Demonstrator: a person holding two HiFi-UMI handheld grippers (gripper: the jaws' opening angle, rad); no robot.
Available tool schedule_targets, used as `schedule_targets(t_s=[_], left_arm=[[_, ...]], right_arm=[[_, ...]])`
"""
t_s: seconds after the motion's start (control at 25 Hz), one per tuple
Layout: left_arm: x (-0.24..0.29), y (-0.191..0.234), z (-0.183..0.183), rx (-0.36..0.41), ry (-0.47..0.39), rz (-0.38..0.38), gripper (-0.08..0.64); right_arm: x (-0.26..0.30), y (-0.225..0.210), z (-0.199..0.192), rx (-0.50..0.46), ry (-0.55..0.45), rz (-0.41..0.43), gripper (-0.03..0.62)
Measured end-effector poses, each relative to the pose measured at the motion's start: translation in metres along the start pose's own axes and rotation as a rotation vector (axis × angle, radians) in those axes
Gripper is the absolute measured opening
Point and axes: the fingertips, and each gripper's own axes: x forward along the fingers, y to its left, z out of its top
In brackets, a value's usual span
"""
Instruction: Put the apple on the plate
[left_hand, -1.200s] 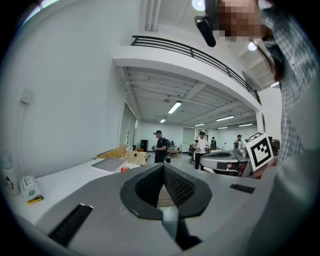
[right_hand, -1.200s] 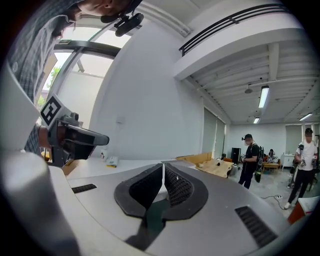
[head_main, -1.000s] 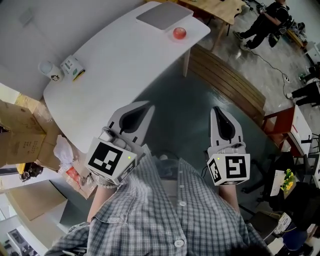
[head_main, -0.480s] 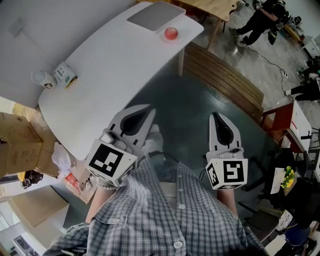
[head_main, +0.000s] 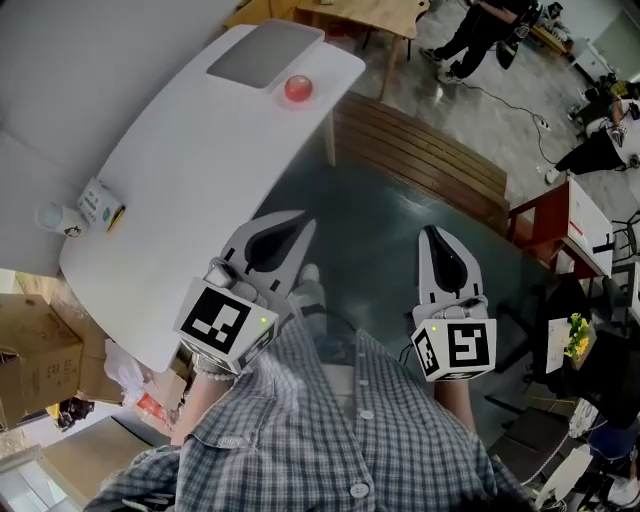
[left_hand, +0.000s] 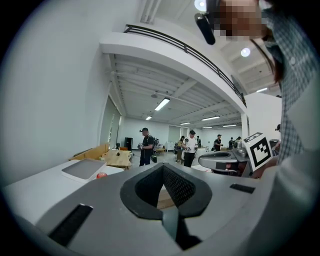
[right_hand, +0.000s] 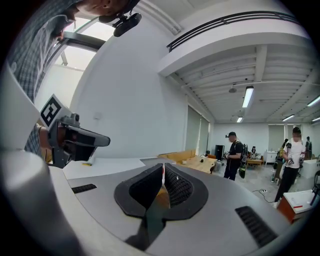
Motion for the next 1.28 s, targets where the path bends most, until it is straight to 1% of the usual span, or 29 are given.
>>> schedule_targets(t_s=[0.12, 0.28, 0.52, 0.72, 0.92, 1.08, 1.28], left_arm=[[0.021, 0.009, 0.006, 0.004, 0.003, -0.03, 0.009], [0.044, 0.028, 0.01, -0.007, 0.012, -0.05, 0.009], [0.079, 0.065, 0.02, -0.006, 0.004, -0.077, 0.009], [0.102, 0.099, 0.021, -0.013, 0.01, -0.089, 0.009], [0.126, 0.122, 0.027, -0.013, 0.001, -0.104, 0.009], [0.135, 0.138, 0.027, -0.009, 0.003, -0.097, 0.009], [0.134, 0.162, 0.025, -0.033, -0.005, -0.054, 0.009]], right_arm=[[0.013, -0.013, 0.002, -0.001, 0.009, -0.029, 0.029], [0.034, -0.025, -0.001, 0.016, 0.035, -0.058, 0.029], [0.082, -0.038, 0.006, 0.009, 0.038, -0.075, 0.029], [0.12, -0.041, 0.007, 0.006, 0.05, -0.081, 0.029], [0.147, -0.055, 0.01, 0.0, 0.042, -0.108, 0.029], [0.167, -0.058, 0.01, 0.003, 0.046, -0.107, 0.029], [0.196, -0.049, 0.011, -0.009, 0.061, -0.054, 0.029]])
